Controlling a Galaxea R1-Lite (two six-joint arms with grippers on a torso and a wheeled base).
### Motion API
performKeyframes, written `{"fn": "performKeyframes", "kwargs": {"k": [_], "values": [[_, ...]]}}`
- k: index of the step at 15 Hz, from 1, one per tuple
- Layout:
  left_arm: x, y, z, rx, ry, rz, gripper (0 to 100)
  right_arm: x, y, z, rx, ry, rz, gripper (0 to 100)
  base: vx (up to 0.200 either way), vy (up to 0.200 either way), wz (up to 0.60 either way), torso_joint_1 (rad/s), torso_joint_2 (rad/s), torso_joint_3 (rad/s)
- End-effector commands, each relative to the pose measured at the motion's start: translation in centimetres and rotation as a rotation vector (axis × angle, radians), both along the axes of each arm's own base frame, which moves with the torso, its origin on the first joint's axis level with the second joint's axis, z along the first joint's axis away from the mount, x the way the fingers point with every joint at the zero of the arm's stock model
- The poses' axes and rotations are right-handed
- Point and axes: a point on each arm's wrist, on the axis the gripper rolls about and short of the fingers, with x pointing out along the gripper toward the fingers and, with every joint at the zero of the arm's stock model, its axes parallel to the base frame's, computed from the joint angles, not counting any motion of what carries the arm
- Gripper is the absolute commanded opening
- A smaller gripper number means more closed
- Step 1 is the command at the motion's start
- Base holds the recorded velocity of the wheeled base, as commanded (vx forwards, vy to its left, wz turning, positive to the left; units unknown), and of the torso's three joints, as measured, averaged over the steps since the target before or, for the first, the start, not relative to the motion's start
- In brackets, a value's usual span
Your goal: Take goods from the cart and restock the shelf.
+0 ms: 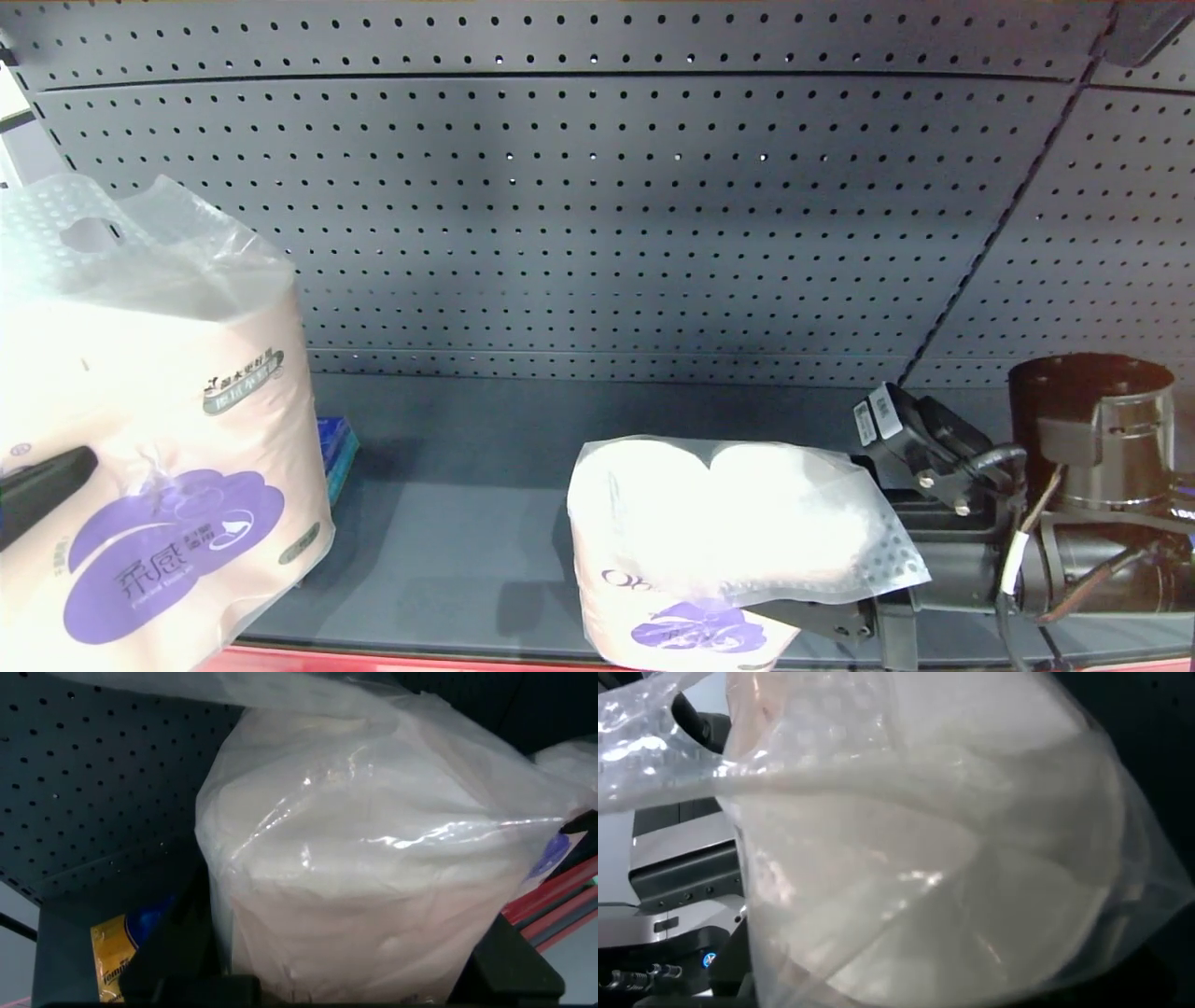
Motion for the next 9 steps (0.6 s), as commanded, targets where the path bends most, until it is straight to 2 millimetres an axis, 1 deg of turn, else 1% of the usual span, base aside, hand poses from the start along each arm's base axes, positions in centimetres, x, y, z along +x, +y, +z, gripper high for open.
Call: {"fn": "performKeyframes", "kwargs": {"k": [1, 9], "values": [[-0.01, 0.0, -0.12, 0.001, 0.001, 0.0, 0, -0.22, -0.05, -0.13, -0.001, 0.002, 0.008, 0, 0.0, 0.0, 0.0, 0.0, 0.0, 0.0], [-0.08, 0.03, -0.1, 0.0, -0.001, 0.0, 0, 0.02, -0.14, -0.34, -0.005, 0.01, 0.0, 0, 0.0, 0.0, 0.0, 0.0, 0.0, 0.0]]}}
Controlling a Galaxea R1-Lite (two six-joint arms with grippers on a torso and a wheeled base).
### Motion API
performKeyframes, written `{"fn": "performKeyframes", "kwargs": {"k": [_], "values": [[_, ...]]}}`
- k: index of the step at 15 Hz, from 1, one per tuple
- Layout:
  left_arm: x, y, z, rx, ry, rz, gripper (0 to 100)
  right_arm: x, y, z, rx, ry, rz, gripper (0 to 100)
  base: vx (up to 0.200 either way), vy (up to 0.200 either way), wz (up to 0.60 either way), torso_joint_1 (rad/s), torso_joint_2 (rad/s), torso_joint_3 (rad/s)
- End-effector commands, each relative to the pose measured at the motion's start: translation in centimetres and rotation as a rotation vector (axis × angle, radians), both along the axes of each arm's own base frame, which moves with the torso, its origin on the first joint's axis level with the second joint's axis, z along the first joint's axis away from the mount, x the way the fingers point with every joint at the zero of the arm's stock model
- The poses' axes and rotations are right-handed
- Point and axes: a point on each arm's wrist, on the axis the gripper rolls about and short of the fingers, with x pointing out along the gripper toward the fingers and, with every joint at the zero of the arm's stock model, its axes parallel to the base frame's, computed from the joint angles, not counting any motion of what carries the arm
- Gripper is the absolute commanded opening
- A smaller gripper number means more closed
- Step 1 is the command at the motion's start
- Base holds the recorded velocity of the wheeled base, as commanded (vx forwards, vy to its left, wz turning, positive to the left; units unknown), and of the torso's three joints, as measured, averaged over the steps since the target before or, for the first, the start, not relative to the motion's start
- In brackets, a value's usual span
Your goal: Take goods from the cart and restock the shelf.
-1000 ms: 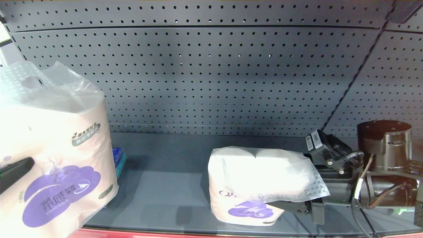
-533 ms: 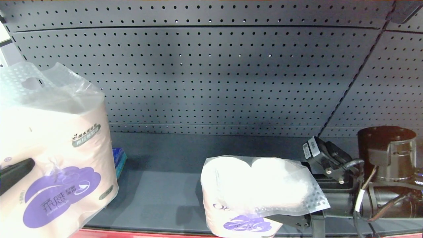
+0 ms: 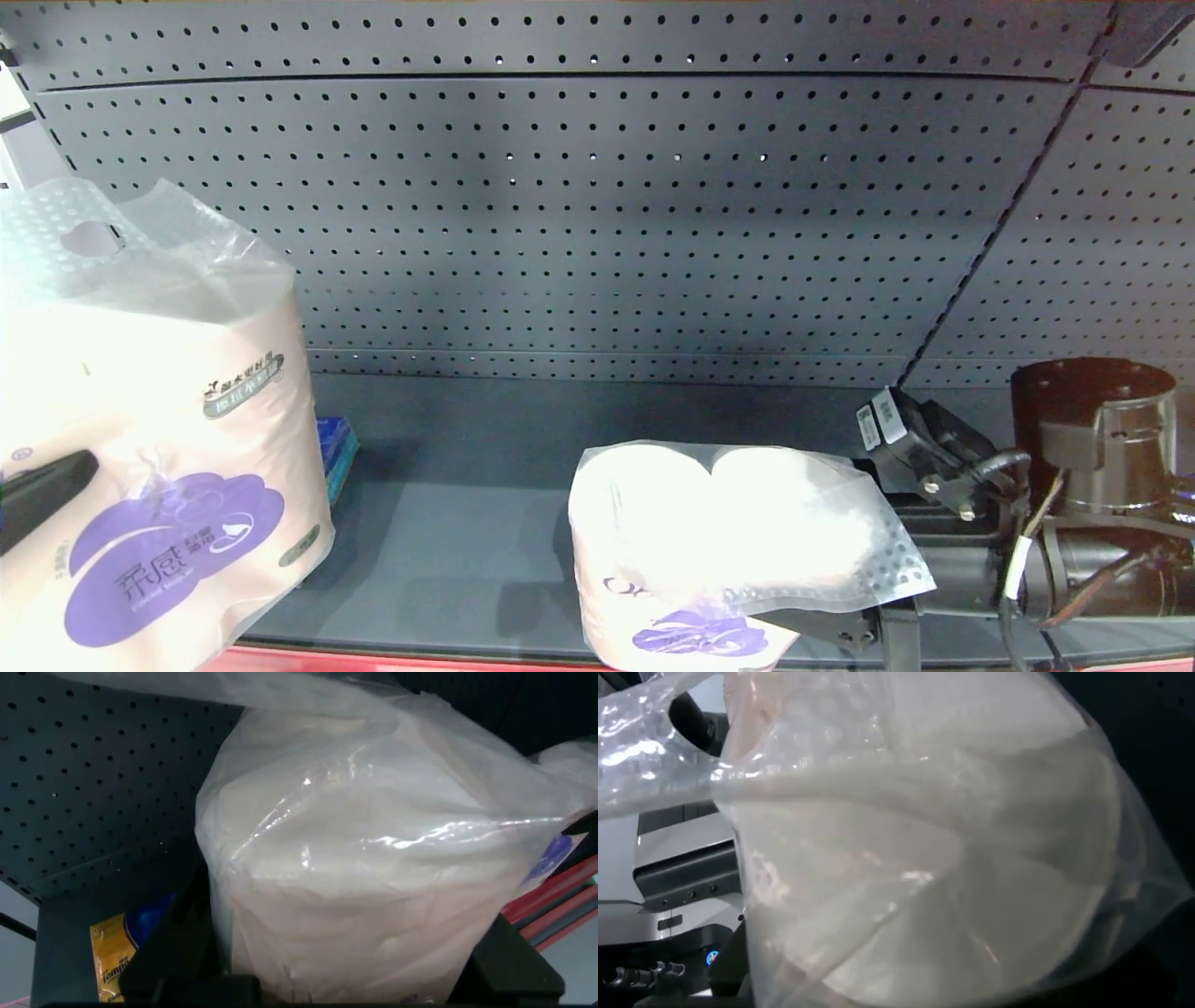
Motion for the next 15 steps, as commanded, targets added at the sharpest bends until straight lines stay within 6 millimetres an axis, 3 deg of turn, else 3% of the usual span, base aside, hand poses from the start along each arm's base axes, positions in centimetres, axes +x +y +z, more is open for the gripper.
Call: {"fn": "performKeyframes", "kwargs": {"k": [1, 6, 7, 12, 15], "values": [[0.0, 0.0, 0.0, 0.0, -0.001, 0.0, 0, 0.1, 0.0, -0.1, -0.003, 0.004, -0.003, 0, 0.0, 0.0, 0.0, 0.0, 0.0, 0.0], [-0.1, 0.0, 0.0, -0.001, -0.002, 0.0, 0, 0.1, 0.0, -0.1, -0.004, 0.002, -0.002, 0, 0.0, 0.0, 0.0, 0.0, 0.0, 0.0], [-0.1, 0.0, 0.0, -0.001, -0.004, 0.0, 0, 0.1, 0.0, -0.1, -0.003, 0.001, -0.002, 100, 0.0, 0.0, 0.0, 0.0, 0.0, 0.0], [-0.1, 0.0, 0.0, -0.002, -0.005, 0.0, 0, 0.0, -0.1, 0.2, 0.001, -0.004, -0.014, 100, 0.0, 0.0, 0.0, 0.0, 0.0, 0.0], [-0.2, 0.1, 0.1, -0.004, -0.009, 0.0, 0, -0.7, -1.5, 0.1, -0.006, -0.015, -0.066, 100, 0.0, 0.0, 0.0, 0.0, 0.0, 0.0]]}}
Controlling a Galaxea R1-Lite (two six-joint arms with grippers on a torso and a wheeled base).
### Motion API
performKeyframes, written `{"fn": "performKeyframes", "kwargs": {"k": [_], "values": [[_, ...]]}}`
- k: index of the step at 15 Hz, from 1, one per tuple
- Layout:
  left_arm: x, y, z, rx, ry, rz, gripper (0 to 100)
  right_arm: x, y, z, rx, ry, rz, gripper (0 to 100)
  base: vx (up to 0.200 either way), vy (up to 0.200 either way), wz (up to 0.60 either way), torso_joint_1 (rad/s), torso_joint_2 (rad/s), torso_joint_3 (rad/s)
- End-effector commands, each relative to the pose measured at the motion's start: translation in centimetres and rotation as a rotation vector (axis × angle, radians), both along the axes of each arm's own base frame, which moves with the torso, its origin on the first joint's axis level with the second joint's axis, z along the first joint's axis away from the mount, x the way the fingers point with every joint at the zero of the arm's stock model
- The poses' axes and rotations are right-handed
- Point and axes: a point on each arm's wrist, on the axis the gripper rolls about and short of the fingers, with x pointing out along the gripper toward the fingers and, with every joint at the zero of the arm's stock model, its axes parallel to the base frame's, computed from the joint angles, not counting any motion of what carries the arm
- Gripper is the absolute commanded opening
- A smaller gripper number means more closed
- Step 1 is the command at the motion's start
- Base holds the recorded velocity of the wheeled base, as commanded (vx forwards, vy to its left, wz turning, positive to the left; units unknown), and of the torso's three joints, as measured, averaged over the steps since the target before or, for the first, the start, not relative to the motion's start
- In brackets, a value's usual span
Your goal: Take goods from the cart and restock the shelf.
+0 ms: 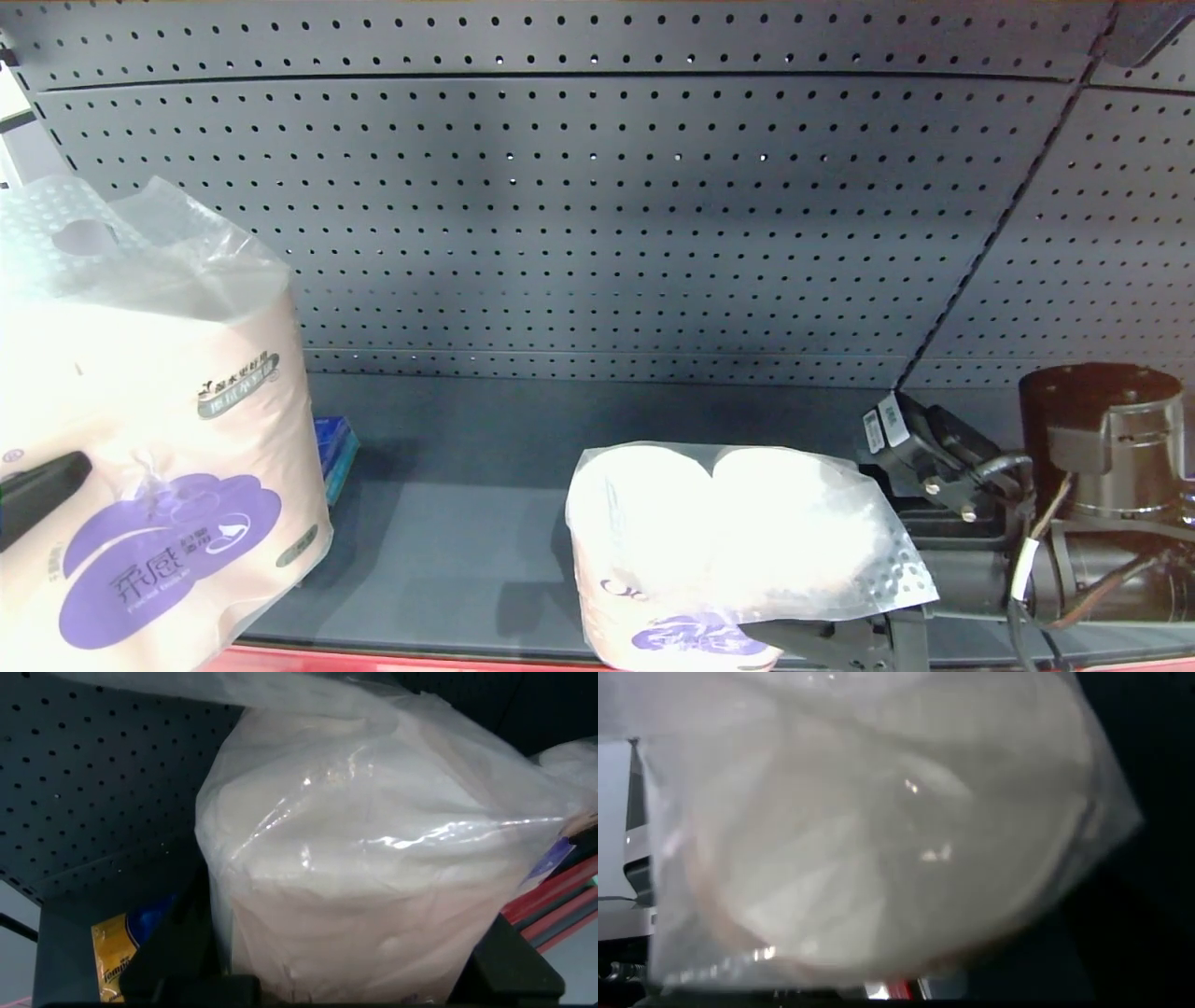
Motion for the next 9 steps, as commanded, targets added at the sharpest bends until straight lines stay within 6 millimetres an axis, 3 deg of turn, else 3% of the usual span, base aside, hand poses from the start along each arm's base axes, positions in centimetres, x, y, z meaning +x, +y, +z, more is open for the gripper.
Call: {"fn": "performKeyframes", "kwargs": {"k": [1, 9], "values": [[0.0, 0.0, 0.0, -0.001, -0.003, 0.0, 0, -1.2, -1.3, 0.2, 0.005, -0.021, -0.033, 100, 0.0, 0.0, 0.0, 0.0, 0.0, 0.0], [-0.1, 0.0, -0.5, 0.004, 0.013, -0.023, 0, -6.2, -4.9, 2.1, 0.106, -0.125, -0.094, 100, 0.0, 0.0, 0.0, 0.0, 0.0, 0.0]]}}
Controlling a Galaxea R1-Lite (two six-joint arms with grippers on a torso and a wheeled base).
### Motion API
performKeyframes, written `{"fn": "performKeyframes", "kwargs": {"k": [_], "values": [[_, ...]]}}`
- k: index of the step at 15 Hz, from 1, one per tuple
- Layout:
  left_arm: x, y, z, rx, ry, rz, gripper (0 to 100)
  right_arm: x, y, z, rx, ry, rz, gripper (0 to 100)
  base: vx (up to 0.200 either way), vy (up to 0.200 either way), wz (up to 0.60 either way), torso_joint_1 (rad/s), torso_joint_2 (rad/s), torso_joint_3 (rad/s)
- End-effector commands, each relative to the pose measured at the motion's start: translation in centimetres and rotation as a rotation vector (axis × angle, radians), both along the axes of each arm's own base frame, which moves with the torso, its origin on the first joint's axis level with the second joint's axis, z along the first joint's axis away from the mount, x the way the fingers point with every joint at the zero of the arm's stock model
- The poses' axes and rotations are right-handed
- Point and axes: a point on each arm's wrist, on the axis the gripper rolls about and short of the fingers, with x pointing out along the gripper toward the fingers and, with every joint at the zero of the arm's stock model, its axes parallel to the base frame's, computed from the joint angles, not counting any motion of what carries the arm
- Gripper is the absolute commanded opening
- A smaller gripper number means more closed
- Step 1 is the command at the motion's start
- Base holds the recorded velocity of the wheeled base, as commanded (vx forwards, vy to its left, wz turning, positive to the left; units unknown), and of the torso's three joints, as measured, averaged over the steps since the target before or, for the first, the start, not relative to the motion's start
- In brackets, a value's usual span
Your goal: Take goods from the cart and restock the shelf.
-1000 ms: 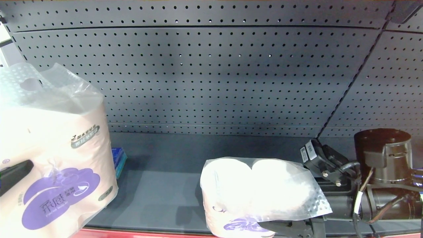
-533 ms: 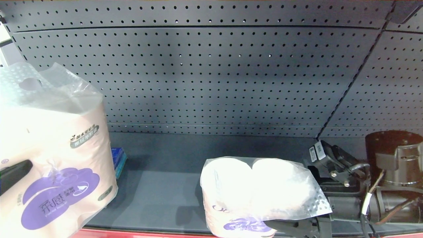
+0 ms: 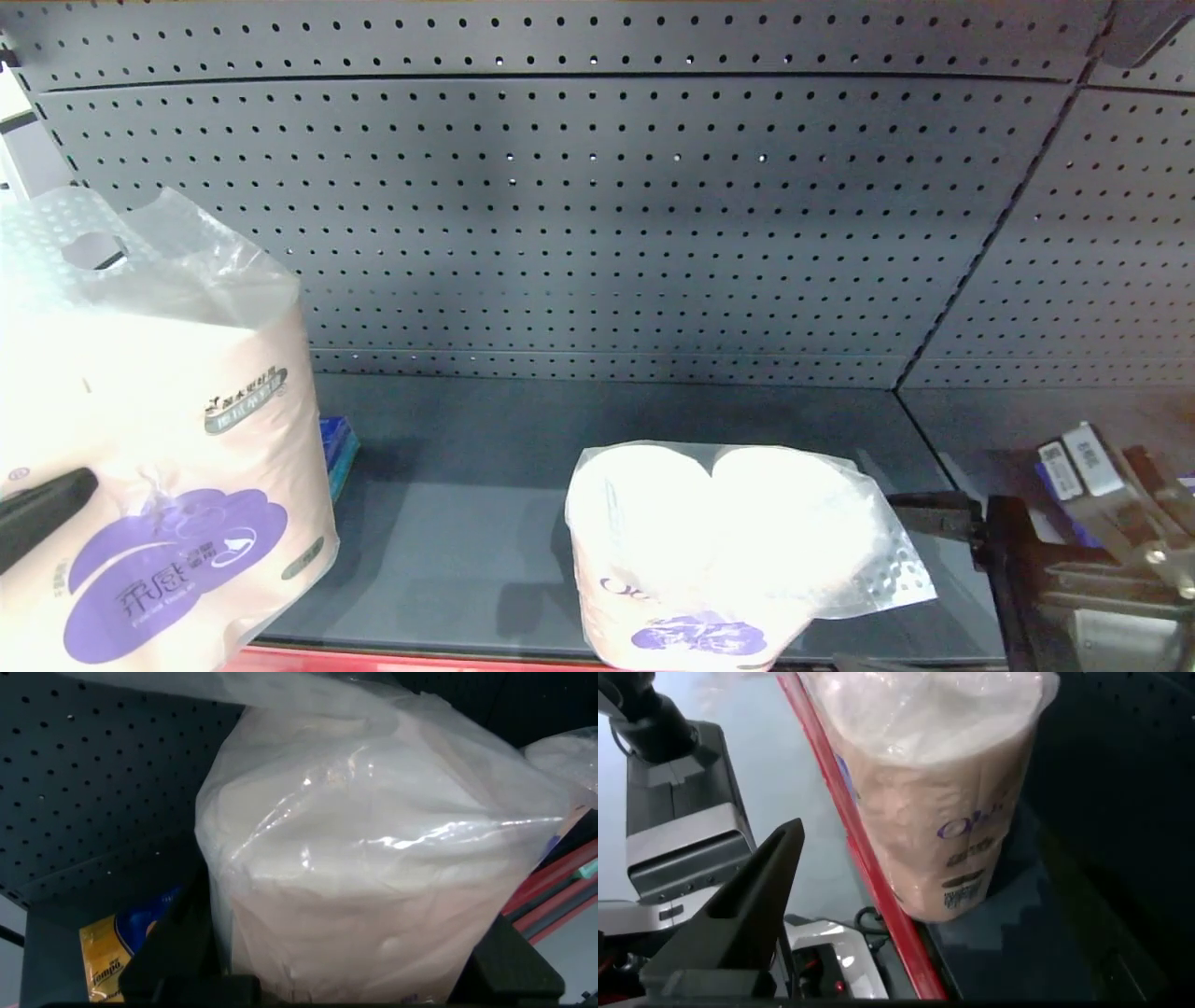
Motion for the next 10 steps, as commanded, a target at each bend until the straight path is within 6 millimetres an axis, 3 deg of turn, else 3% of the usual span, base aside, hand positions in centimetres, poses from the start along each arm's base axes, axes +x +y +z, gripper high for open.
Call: {"fn": "performKeyframes", "kwargs": {"k": [1, 4, 10], "values": [[0.1, 0.0, -0.4, 0.005, 0.014, 0.004, 0, -1.9, -1.2, 0.7, 0.045, -0.051, -0.016, 100, 0.0, 0.0, 0.0, 0.0, 0.0, 0.0], [0.4, -0.1, -0.7, 0.013, 0.027, 0.0, 0, -4.2, -2.9, 0.0, 0.072, -0.067, -0.066, 100, 0.0, 0.0, 0.0, 0.0, 0.0, 0.0], [0.5, -0.2, -0.8, 0.015, 0.037, 0.002, 0, -6.9, -4.7, -0.8, 0.122, -0.11, -0.173, 100, 0.0, 0.0, 0.0, 0.0, 0.0, 0.0]]}}
